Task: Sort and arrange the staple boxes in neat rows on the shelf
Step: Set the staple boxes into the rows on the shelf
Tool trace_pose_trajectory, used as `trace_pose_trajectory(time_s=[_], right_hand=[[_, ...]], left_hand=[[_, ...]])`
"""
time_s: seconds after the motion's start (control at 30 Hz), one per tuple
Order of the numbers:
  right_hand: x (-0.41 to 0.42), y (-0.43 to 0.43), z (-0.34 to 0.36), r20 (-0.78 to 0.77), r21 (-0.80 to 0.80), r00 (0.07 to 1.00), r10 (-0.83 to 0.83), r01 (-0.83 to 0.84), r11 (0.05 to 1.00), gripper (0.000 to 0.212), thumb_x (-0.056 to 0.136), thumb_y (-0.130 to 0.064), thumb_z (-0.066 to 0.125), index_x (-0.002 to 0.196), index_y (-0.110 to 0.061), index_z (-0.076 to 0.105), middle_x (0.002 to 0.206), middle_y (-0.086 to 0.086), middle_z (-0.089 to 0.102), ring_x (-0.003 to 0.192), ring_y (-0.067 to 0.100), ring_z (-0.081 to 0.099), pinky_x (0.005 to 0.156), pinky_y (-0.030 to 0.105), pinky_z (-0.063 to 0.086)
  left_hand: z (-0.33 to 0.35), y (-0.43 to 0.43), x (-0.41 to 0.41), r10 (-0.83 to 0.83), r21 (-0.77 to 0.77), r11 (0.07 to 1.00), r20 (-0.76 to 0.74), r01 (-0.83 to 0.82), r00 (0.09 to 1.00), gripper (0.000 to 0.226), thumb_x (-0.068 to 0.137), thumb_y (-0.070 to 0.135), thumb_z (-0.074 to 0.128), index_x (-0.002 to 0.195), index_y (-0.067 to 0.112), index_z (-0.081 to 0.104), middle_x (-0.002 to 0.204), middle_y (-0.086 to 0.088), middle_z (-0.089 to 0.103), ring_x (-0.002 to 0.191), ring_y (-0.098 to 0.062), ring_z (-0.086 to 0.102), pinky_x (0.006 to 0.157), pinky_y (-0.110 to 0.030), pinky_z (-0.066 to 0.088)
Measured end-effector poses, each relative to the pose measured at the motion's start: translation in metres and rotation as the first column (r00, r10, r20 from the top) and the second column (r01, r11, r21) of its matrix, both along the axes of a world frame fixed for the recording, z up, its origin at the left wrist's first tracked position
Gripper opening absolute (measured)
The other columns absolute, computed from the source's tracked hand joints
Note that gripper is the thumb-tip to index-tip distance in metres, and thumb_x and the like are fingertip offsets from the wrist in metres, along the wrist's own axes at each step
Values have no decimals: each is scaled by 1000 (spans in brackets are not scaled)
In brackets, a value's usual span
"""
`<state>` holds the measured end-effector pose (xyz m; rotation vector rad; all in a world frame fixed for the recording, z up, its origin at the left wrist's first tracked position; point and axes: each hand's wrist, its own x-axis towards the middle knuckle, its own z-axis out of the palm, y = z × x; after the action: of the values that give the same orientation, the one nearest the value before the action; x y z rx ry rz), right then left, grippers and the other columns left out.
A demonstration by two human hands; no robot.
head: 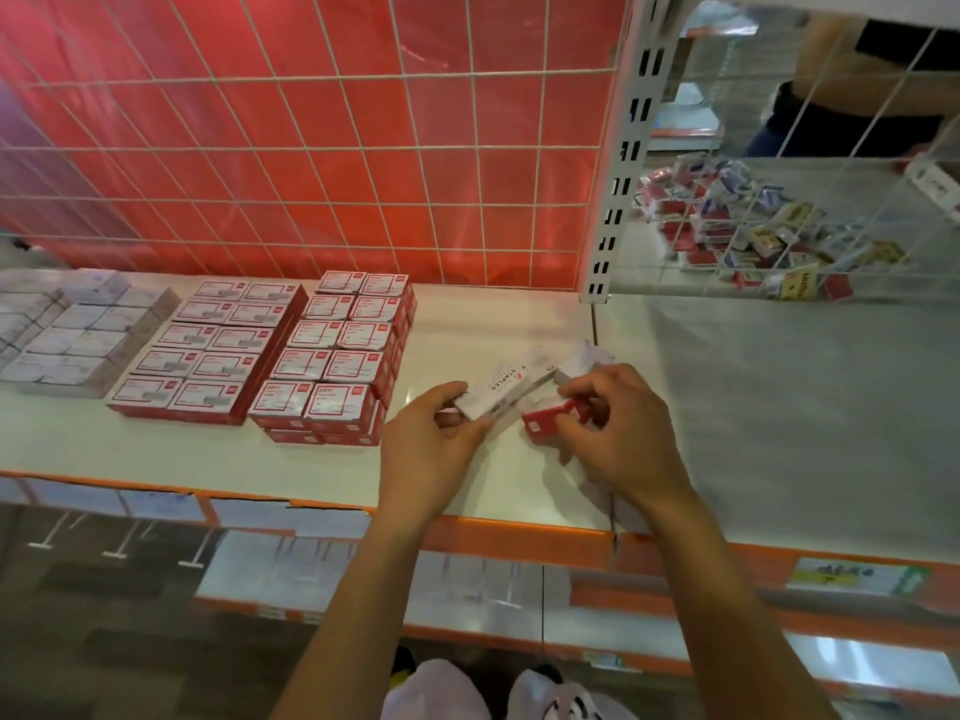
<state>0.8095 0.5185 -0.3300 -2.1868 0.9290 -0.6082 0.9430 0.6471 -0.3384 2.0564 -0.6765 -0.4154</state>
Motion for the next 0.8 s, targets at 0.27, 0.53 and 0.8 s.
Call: trace_pose_trajectory(time_s=[0.27, 0.53, 0.8], right_hand=[[17, 20, 38, 317, 628, 908, -274, 15, 778, 12, 93, -21, 57, 92, -14, 67, 89, 2, 68, 72, 3, 67, 50, 14, 50], [53, 65, 50, 331, 762, 910, -248, -103, 639, 31, 94, -39, 49, 93, -11, 65, 82, 4, 74, 76, 20, 72, 59, 22, 56], [96, 133, 54, 406, 723, 905, -125, -234, 650, 25, 99, -33, 43, 102, -23, 66, 92, 3, 73, 72, 24, 71, 53, 21, 55]], left_hand=[[28, 27, 8, 50, -85, 995, 45, -46, 998, 48, 81, 26, 73, 127, 22, 60, 115, 8, 64, 85, 8, 57, 67, -5, 49], [43, 71, 29, 61, -99, 994, 62, -55, 996, 47, 81, 29, 73, 127, 24, 60, 97, 20, 63, 85, 8, 58, 71, -9, 51], [50, 132, 64, 109, -110, 988, 31, -105, 994, 47, 80, 30, 75, 125, 24, 61, 103, 12, 64, 90, -3, 62, 81, -23, 56]])
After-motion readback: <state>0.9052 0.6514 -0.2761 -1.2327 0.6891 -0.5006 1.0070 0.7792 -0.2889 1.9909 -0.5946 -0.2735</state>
